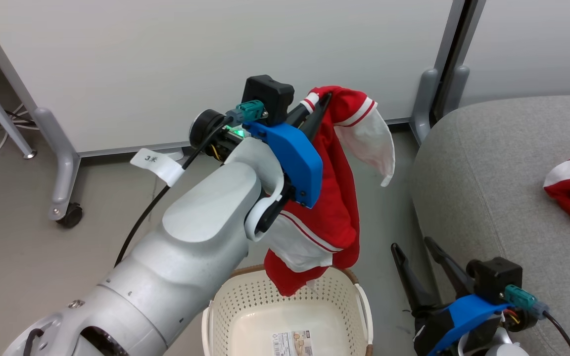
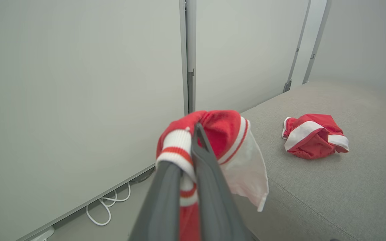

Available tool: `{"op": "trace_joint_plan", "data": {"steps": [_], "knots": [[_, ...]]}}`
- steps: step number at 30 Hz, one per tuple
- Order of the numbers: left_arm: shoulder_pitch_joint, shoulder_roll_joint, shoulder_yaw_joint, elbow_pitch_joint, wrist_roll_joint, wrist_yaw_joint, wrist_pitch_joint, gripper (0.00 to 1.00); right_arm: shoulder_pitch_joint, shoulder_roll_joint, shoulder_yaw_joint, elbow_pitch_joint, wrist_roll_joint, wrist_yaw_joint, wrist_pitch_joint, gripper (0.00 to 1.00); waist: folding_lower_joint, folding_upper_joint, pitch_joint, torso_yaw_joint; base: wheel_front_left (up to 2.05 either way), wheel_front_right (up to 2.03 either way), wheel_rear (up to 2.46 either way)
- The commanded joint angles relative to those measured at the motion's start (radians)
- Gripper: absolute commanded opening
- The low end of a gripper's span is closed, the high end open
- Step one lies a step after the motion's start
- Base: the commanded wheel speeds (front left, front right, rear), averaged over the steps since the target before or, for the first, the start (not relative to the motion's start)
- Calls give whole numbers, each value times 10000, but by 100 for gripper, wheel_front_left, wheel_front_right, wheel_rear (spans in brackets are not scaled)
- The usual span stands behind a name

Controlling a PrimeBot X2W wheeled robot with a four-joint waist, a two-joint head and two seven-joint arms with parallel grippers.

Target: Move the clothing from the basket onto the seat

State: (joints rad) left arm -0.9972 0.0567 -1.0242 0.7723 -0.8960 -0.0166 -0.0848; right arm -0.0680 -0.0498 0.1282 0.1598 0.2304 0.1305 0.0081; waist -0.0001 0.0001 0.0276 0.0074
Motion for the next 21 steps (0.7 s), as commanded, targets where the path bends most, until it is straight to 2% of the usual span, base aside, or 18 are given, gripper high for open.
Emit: {"op": "trace_joint_plan", "data": {"steps": [1,10,16,21], "knots": [[-57,-16,-79,-78,-71,80,72,0,88,-12,27,-57,34,5,23,100,1,-1,16,1,0,0,0],[-18,-56,-381,-315,-254,142,239,0,-119,-12,177,-18,-29,5,86,100,1,-1,179,-15,0,0,0],[-152,-61,-515,-453,-355,163,261,0,-968,-12,928,319,-86,5,308,100,1,-1,282,-43,0,0,0],[-204,-59,-701,-673,-459,226,292,0,-2123,-14,1534,1154,52,5,499,100,1,-1,330,8,0,0,0]]}}
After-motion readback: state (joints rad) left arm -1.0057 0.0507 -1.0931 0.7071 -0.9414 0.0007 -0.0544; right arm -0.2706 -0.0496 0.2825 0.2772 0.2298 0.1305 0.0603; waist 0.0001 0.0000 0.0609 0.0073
